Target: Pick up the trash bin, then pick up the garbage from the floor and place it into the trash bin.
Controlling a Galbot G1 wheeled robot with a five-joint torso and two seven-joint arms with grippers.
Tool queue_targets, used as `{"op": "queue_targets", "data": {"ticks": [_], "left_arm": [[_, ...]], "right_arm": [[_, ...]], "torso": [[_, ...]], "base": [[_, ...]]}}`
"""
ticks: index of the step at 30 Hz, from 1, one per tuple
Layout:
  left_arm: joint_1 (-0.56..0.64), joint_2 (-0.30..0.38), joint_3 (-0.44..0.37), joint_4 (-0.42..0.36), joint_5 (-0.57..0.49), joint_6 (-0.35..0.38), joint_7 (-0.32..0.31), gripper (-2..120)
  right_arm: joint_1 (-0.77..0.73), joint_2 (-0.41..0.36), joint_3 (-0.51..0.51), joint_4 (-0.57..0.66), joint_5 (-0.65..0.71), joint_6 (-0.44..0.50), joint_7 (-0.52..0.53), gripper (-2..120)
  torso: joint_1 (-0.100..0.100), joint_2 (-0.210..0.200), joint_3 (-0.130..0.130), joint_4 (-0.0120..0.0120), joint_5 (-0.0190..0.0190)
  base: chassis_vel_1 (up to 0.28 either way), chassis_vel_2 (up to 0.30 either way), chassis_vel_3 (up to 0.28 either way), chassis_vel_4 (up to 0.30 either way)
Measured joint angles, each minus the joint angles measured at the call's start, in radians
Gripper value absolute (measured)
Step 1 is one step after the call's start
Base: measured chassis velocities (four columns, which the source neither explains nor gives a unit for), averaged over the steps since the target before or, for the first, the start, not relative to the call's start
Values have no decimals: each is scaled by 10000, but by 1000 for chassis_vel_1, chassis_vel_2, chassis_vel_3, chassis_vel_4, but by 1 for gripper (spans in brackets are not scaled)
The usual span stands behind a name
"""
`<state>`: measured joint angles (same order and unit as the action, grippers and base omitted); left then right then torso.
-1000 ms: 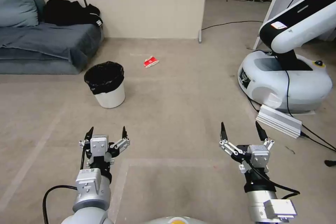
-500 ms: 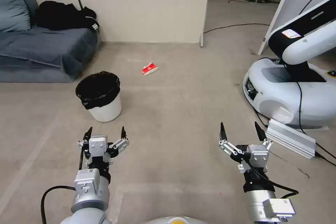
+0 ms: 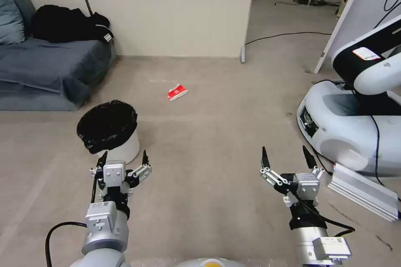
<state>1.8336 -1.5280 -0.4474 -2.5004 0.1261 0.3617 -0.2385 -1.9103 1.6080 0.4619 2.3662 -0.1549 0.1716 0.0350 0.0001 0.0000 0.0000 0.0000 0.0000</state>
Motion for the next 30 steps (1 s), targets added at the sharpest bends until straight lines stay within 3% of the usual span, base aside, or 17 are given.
{"op": "queue_targets", "data": {"ticks": [21,30], "left_arm": [[22,9,-80,-2,-32,-19,-59,99],[1,-18,-79,-2,-36,-21,-65,99]], "right_arm": [[-37,0,48,35,46,297,-140,100],[-14,0,98,-80,-76,565,-321,100]], "torso": [[0,0,1,-1,-1],[-1,0,-1,0,0]], "base": [[-186,185,179,-183],[-37,54,43,-52]]}}
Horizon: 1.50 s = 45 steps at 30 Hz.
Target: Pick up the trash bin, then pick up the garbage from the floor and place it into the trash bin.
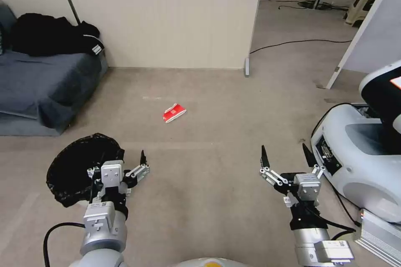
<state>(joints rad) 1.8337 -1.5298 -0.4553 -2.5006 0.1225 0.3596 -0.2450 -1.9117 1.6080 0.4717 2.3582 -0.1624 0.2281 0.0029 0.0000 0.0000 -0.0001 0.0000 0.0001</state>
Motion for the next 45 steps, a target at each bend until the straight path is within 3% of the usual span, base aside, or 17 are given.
{"op": "queue_targets", "data": {"ticks": [7,12,15,16,22,23,26,33,37,45], "left_arm": [[-2,-12,-53,0,-45,0,-14,99],[-386,9,-609,0,-660,265,-36,99],[-1191,128,-1598,0,-1545,837,-114,100],[-1191,128,-1598,0,-1545,837,-114,100],[-2173,419,-3728,148,-2962,1232,-310,100],[-2173,419,-3728,148,-2962,1232,-310,100],[-2624,577,-4447,594,-3625,1378,-551,100],[-3323,975,-5083,1793,-4529,1575,-1123,100],[-3637,1313,-5249,2474,-4825,1871,-1433,100],[-3761,1479,-5152,3400,-4720,2607,-1458,100]], "right_arm": [[28,0,8,-77,-52,151,-33,100],[34,0,69,-144,-181,301,-33,100],[31,0,88,-183,-266,350,-30,100],[31,0,88,-183,-266,350,-30,100],[141,0,47,-419,-306,353,12,100],[141,0,47,-419,-306,353,12,100],[154,0,52,-434,-306,353,23,100],[132,1,81,-418,-331,350,29,100],[133,0,87,-456,-352,351,29,100],[170,0,68,-481,-428,348,29,100]], "torso": [[0,0,0,1,-1],[0,0,1,1,-1],[0,0,0,-2,-2],[0,0,0,-2,-2],[0,0,1,1,-2],[0,0,1,1,-2],[0,0,1,1,-3],[0,0,1,0,-3],[0,0,1,0,0],[0,0,1,0,-2]], "base": [[0,0,0,0],[0,0,0,0],[0,0,0,0],[0,0,0,0],[0,0,0,0],[0,0,0,0],[0,0,0,0],[0,0,0,0],[0,0,0,0],[0,0,0,0]]}}
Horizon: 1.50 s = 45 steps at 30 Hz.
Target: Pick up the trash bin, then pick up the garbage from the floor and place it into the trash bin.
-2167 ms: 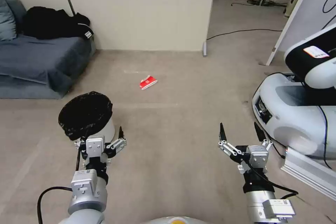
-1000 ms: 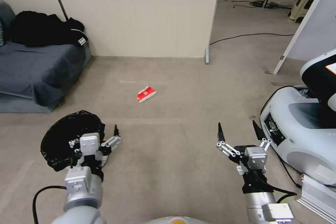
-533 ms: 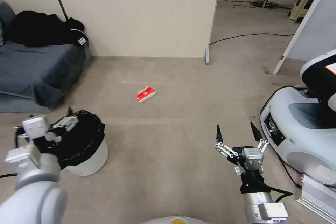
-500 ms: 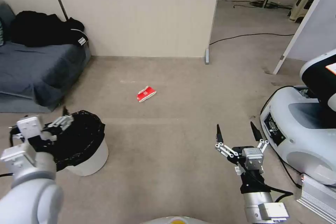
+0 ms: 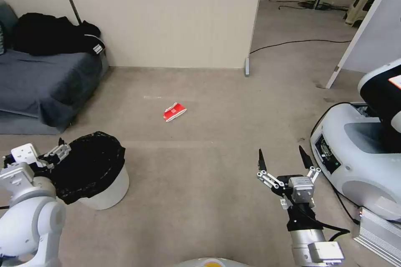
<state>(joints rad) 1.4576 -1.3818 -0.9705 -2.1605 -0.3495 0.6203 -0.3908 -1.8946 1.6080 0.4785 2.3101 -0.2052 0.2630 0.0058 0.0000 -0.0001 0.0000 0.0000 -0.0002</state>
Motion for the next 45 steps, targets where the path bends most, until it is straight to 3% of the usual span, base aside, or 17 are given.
{"op": "queue_targets", "data": {"ticks": [8,17,25,33,45], "left_arm": [[110,-75,-21,341,504,1165,82,100],[48,-136,-46,936,511,1208,63,99],[-225,-134,26,1672,-283,1192,352,99],[-869,-27,393,2255,-1472,1173,-59,98],[-1402,-29,377,2963,-1748,1157,-384,92]], "right_arm": [[104,0,29,-77,10,-21,-13,100],[143,0,52,-149,45,-12,-30,100],[139,0,60,-173,56,74,-156,100],[111,0,74,-223,6,126,-210,100],[121,0,91,-337,-19,162,-255,100]], "torso": [[0,0,0,1,2],[0,0,0,1,1],[0,0,0,1,1],[0,0,0,0,1],[0,1,0,0,2]], "base": [[0,0,0,0],[0,0,0,0],[0,0,0,0],[0,0,0,0],[0,0,0,0]]}}
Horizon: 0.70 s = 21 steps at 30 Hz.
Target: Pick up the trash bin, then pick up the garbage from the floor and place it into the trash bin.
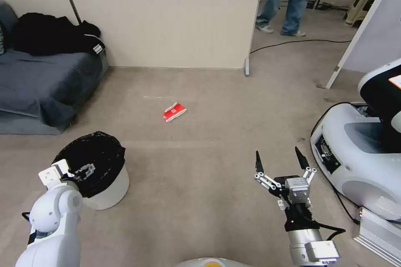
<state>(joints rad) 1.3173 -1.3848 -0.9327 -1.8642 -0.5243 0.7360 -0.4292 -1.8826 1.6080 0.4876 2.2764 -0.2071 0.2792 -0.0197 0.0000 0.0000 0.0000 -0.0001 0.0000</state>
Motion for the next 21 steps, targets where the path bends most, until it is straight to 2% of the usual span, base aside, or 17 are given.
{"op": "queue_targets", "data": {"ticks": [4,10,14,21], "left_arm": [[94,-45,-193,-57,-49,-3,-30,84],[449,-63,-426,-839,-151,-5,-23,89],[696,-124,-496,-1667,-163,-5,-22,92],[896,-227,-544,-2349,-144,-6,-21,93]], "right_arm": [[13,0,-6,-26,-3,0,-37,100],[42,0,-27,-98,-4,0,-66,100],[49,0,-75,-110,-39,0,-111,100],[46,0,-83,-106,-61,1,-142,100]], "torso": [[0,1,0,0,-2],[-1,1,0,2,0],[0,0,0,0,0],[-1,0,0,0,1]], "base": [[0,0,0,0],[0,0,0,0],[0,0,0,0],[0,0,0,0]]}}
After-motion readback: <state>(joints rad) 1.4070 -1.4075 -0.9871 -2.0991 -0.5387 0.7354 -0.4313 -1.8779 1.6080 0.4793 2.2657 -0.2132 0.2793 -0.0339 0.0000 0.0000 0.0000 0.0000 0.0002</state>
